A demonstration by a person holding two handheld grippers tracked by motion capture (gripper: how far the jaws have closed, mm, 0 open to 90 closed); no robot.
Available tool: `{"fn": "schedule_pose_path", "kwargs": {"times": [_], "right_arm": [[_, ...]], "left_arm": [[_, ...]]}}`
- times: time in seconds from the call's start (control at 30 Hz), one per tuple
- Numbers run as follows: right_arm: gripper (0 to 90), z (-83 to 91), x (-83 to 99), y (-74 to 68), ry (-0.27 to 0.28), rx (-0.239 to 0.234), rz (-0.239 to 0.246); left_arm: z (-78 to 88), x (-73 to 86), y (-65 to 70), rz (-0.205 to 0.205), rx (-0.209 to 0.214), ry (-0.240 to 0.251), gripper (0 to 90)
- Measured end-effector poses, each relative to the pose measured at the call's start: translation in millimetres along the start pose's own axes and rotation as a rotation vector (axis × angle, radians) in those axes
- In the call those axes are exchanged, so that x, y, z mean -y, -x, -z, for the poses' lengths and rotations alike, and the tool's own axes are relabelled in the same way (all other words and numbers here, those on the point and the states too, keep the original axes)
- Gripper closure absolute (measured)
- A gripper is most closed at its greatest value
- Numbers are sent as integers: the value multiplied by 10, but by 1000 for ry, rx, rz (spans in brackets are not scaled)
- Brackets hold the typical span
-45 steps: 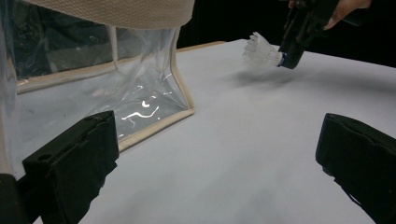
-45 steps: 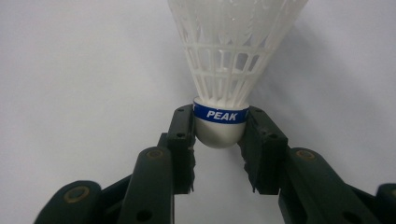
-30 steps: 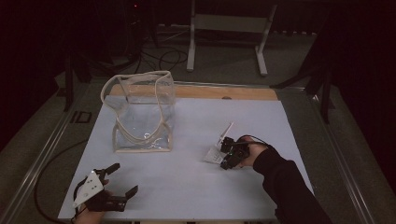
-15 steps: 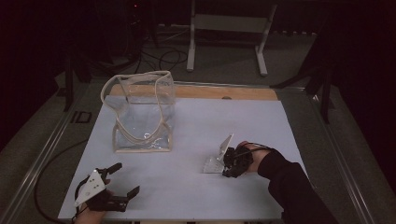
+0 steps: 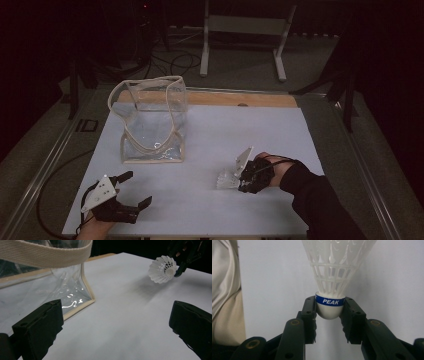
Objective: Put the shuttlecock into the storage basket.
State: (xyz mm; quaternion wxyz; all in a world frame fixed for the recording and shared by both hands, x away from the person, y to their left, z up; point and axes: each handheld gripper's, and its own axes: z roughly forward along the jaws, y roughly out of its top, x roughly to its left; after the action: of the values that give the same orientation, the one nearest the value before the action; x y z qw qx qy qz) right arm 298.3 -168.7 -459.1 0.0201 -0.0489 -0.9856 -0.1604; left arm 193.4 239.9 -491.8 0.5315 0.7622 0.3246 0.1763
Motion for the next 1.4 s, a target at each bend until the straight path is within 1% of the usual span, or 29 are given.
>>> {"fn": "schedule_pose_path", "kwargs": {"times": [0.07, 0.1, 0.17, 0.2, 0.27, 0.3, 0.47, 0.5, 0.6, 0.63, 0.7, 0.77, 0.8, 0.87, 0.9, 0.97, 1.1, 1.13, 1.17, 1.2, 1.33, 1.4], "right_arm": [[662, 28, -8, -23, 3, 3, 12], [662, 40, -10, -31, 4, 0, 11], [661, 47, -11, -38, 0, 9, 17], [662, 51, -13, -53, 2, 3, 14], [662, 55, -15, -61, 0, 4, 20], [661, 63, -26, -86, 7, 2, 29], [662, 74, -50, -133, -1, 8, 54], [662, 75, -55, -144, 5, 5, 60], [661, 82, -72, -167, 4, 4, 72], [661, 83, -75, -177, 4, 0, 68], [662, 90, -83, -190, 3, 1, 77], [661, 91, -89, -202, 6, 1, 84], [661, 91, -90, -207, 5, 0, 89], [662, 92, -92, -217, 3, 3, 92], [661, 95, -91, -221, 1, 1, 92], [662, 98, -90, -225, 5, -1, 93], [662, 97, -81, -239, 8, -6, 95], [662, 95, -80, -242, 7, -3, 99], [661, 93, -80, -245, 10, -4, 100], [661, 89, -80, -249, 11, -9, 107], [661, 69, -91, -272, 11, -11, 106], [661, 62, -97, -282, 9, -16, 118]], "left_arm": [[0, -47, 12, -15, 4, -18, 3], [-3, -69, 17, -22, 8, -26, 3], [-8, -108, 30, -35, 17, -40, 3], [-10, -127, 38, -41, 23, -47, 3], [-10, -127, 38, -41, 23, -47, 3], [-23, -196, 76, -60, 40, -63, 3], [-31, -346, 133, -92, 61, -68, 3], [-34, -378, 144, -98, 64, -69, 4], [-51, -474, 184, -97, 79, -76, 3], [-59, -504, 201, -94, 80, -81, 3], [-79, -567, 228, -82, 97, -105, 3], [-101, -622, 255, -77, 92, -113, 3], [-117, -647, 261, -72, 97, -127, 3], [-142, -692, 272, -74, 110, -128, 3], [-150, -716, 275, -77, 122, -130, 3], [-167, -763, 294, -88, 128, -134, 3], [-211, -848, 328, -105, 159, -145, 3], [-223, -861, 341, -111, 159, -148, 3], [-244, -880, 359, -123, 163, -154, 3], [-266, -892, 372, -125, 169, -157, 3], [-357, -934, 417, -151, 188, -186, 4], [-419, -956, 446, -159, 197, -198, 4]]}}
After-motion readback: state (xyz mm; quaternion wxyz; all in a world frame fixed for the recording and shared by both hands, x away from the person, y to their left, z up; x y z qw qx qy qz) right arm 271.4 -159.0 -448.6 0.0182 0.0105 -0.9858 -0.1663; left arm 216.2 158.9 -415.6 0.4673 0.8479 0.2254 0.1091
